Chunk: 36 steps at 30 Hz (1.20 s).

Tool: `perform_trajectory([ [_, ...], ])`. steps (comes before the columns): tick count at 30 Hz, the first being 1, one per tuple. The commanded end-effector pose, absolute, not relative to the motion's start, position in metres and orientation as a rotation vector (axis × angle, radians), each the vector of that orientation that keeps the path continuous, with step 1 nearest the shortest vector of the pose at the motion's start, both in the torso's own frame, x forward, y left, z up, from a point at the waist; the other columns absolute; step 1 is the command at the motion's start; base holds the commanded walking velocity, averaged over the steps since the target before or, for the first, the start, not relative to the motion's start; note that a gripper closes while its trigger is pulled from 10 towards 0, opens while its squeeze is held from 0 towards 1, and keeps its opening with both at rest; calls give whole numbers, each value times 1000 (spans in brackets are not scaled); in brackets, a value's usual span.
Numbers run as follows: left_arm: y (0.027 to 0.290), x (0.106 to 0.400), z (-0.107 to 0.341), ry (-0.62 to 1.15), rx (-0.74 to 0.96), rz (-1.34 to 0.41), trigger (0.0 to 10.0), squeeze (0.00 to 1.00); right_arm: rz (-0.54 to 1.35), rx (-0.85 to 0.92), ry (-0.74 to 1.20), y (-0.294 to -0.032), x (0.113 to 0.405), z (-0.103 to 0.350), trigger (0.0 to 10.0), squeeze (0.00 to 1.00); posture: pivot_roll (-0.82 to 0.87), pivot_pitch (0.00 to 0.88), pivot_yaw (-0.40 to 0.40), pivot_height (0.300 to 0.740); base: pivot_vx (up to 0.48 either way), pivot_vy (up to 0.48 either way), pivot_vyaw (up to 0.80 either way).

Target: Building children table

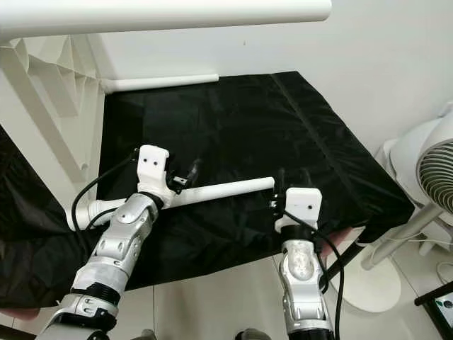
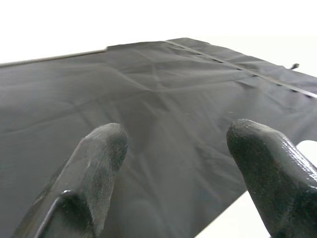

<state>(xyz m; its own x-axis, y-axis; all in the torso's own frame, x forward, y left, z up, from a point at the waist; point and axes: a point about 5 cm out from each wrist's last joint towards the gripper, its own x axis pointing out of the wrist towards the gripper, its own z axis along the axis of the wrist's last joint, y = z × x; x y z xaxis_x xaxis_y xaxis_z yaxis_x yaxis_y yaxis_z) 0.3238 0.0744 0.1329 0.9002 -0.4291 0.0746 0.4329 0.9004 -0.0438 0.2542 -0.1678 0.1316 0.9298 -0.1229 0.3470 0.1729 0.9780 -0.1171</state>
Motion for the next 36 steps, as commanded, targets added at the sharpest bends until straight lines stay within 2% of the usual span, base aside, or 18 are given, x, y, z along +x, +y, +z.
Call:
perform_trajectory([
  [1,68,325,136,-83,-44,-499,10000,0,-182,-136,-338,-168,254,131,10000,0,-29,0,22,740,0,0,0],
  [7,66,326,137,-91,-45,-527,10000,0,-199,-121,-333,-168,253,131,10000,0,-26,0,10,740,0,0,0],
  [9,69,330,139,-99,-41,-509,10000,0,-210,-108,-337,-167,255,134,10000,0,-41,0,-23,740,0,0,0],
  [15,67,335,139,-94,-66,-484,10000,0,-200,-125,-351,-166,261,140,10000,0,-58,0,-11,740,0,0,0],
  [23,64,336,143,-100,-70,-480,10000,0,-243,-137,-339,-178,255,136,10000,0,-37,0,6,740,0,0,0],
  [30,79,348,154,-143,-57,-406,10000,0,-245,-143,-329,-180,256,135,10000,0,-19,0,-1,740,0,0,0],
  [36,80,353,158,-154,-40,-400,10000,0,-241,-148,-329,-183,258,136,10000,0,-15,0,0,740,0,0,0],
])
